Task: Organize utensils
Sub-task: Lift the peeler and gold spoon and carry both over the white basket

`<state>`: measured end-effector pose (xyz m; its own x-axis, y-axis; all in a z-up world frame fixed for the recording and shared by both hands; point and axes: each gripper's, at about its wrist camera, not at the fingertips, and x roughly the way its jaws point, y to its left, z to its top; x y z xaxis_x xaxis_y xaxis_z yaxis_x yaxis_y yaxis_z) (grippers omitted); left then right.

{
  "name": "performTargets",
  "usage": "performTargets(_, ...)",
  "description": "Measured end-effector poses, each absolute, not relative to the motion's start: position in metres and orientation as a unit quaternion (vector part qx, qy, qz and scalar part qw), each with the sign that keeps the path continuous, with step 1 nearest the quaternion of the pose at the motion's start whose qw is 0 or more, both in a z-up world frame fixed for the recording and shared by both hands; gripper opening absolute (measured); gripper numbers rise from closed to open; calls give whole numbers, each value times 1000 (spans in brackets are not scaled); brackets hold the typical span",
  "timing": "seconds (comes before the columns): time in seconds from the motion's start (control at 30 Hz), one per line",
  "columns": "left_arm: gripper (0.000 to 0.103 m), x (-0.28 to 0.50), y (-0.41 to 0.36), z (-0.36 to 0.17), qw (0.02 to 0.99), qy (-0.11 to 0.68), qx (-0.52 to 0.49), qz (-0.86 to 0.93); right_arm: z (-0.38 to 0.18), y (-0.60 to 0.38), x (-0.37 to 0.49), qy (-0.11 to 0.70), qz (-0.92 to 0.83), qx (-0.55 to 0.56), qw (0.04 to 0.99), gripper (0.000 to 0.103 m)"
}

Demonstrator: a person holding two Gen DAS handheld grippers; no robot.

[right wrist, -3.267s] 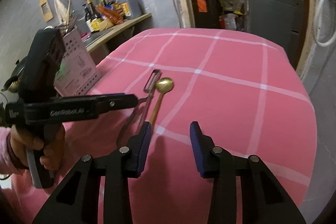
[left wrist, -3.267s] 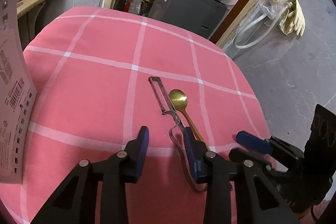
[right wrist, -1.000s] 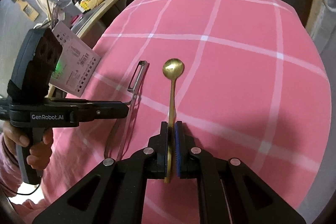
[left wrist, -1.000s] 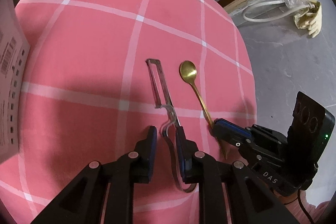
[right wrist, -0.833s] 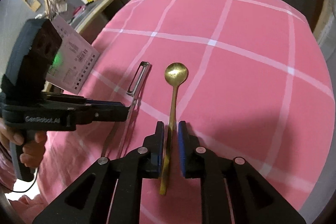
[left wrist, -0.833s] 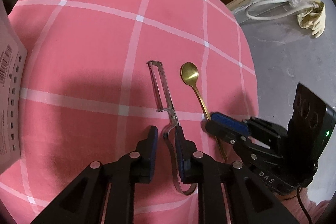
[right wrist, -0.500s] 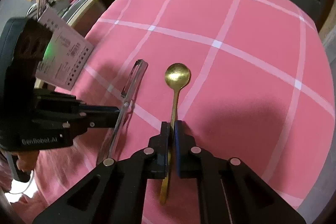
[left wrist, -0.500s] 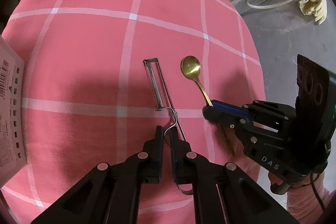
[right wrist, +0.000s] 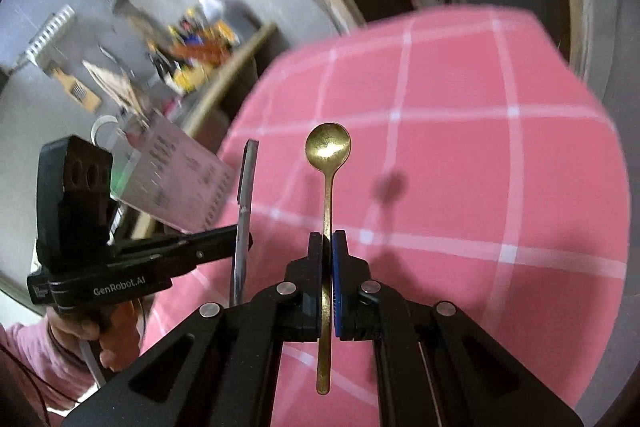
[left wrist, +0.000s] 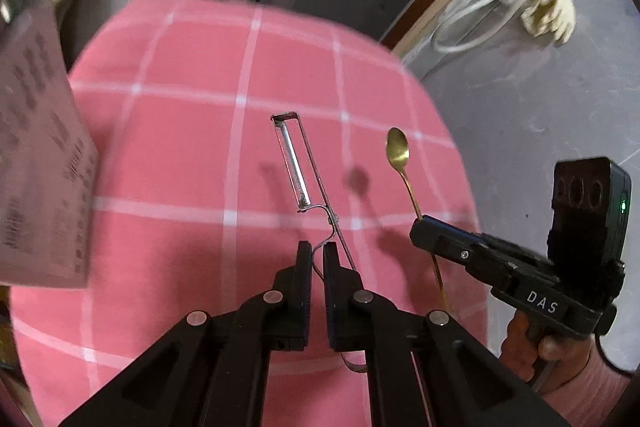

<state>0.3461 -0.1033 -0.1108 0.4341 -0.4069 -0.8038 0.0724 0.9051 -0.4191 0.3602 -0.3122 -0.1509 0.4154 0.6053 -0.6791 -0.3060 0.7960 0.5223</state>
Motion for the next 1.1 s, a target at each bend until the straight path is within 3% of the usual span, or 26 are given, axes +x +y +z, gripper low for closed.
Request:
performTargets(0.63, 6, 313, -10, 37, 921, 351, -127, -106, -2, -248, 348, 232, 328, 193, 895, 4)
performTargets(0.9, 6, 316, 56, 52, 939, 311, -132, -64, 14, -184, 353, 191, 352, 209, 892, 4)
performTargets(1.1, 6, 321, 89, 46, 956, 262, -124, -41, -5, -154, 359, 176, 356, 241, 886, 4)
